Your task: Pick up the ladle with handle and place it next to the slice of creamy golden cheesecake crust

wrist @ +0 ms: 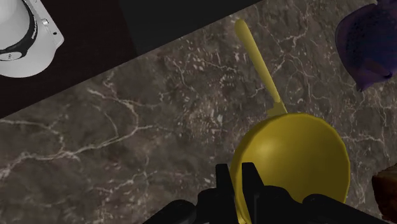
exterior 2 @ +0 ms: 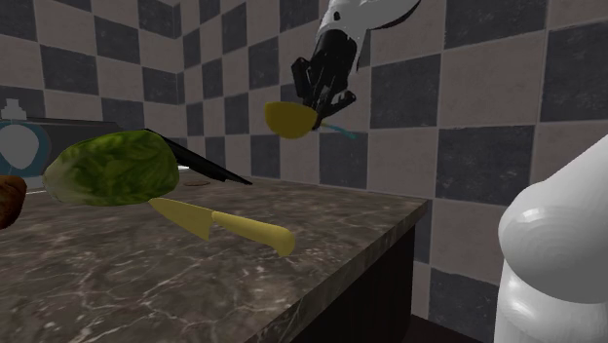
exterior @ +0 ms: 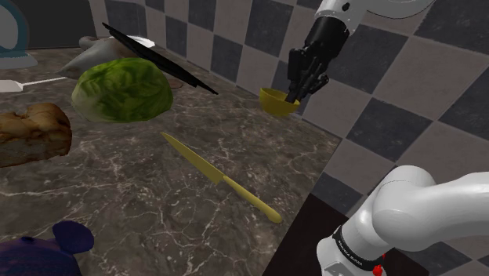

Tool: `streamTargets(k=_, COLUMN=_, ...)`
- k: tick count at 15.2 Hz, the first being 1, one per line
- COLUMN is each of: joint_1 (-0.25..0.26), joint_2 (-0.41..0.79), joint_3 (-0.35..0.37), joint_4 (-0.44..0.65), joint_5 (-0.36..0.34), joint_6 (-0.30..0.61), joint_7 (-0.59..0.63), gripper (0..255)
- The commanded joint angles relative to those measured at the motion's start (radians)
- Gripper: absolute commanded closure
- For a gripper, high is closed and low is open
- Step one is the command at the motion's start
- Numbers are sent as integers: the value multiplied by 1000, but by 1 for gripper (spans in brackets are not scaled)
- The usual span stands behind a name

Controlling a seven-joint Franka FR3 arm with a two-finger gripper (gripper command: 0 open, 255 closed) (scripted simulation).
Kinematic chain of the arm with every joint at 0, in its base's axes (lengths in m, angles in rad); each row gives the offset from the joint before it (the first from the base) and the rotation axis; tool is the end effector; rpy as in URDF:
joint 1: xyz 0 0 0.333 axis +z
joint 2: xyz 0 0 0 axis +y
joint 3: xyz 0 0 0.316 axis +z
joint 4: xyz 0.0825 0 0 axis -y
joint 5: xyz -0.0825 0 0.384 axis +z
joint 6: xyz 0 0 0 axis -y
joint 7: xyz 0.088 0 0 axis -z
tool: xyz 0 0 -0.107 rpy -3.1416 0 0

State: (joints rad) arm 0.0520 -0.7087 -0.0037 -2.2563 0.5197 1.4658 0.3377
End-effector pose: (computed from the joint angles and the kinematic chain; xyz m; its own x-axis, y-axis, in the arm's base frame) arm 0.3144 0.0723 0.6196 0.9544 -0.1912 -0.2291 -0.2778 -0.8498 -0.4480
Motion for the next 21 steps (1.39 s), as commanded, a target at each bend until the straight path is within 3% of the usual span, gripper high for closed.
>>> streamTargets(k=1, joint_1=1, joint_2=7, joint_3=-3, joint_4=29, joint_5=-1, joint_6=-20, joint_7=10, gripper=255)
streamTargets(k=3, joint_1=2, joint_2=13, joint_3=-5, joint_4=52, joint_5=-1, joint_6=-35, joint_7=18, gripper=255)
streamTargets(k=13, joint_1=64, joint_2=131, joint_3=217, joint_4=126, joint_5=122, joint_6=138, joint_7=206, gripper=255)
streamTargets(k=21, joint_1=93, joint_2=304, joint_3=395, joint_4=268, joint_5=144, joint_6=280, joint_7=362, gripper=255)
